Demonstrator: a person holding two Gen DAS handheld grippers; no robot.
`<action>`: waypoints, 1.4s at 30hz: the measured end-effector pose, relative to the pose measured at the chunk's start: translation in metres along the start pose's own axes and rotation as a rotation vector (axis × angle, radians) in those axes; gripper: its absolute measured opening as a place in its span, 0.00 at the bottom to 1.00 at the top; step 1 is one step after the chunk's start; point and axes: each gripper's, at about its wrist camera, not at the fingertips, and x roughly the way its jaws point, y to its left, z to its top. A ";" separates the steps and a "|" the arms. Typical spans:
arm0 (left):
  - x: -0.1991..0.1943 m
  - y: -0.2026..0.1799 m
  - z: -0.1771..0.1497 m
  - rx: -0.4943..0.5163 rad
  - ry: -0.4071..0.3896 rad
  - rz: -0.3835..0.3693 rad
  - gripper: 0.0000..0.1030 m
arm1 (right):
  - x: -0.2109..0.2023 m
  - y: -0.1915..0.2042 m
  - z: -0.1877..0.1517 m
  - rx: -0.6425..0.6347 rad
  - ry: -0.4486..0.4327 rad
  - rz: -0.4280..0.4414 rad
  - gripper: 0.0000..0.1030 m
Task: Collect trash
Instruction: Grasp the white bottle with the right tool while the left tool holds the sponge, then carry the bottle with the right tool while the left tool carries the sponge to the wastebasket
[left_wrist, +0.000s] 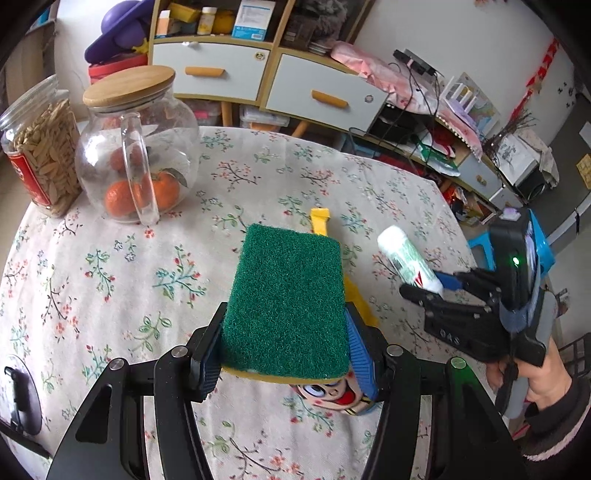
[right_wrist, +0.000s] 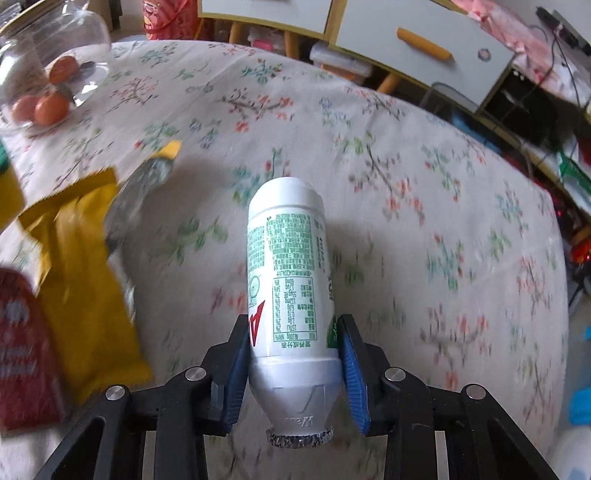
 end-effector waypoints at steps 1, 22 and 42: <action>-0.002 -0.002 -0.002 0.000 0.001 -0.009 0.59 | -0.005 0.000 -0.007 0.006 0.003 0.004 0.39; -0.013 -0.067 -0.035 0.085 0.029 -0.089 0.59 | -0.093 -0.066 -0.112 0.298 0.008 0.036 0.39; 0.023 -0.156 -0.051 0.222 0.088 -0.131 0.59 | -0.115 -0.209 -0.225 0.662 -0.034 -0.038 0.39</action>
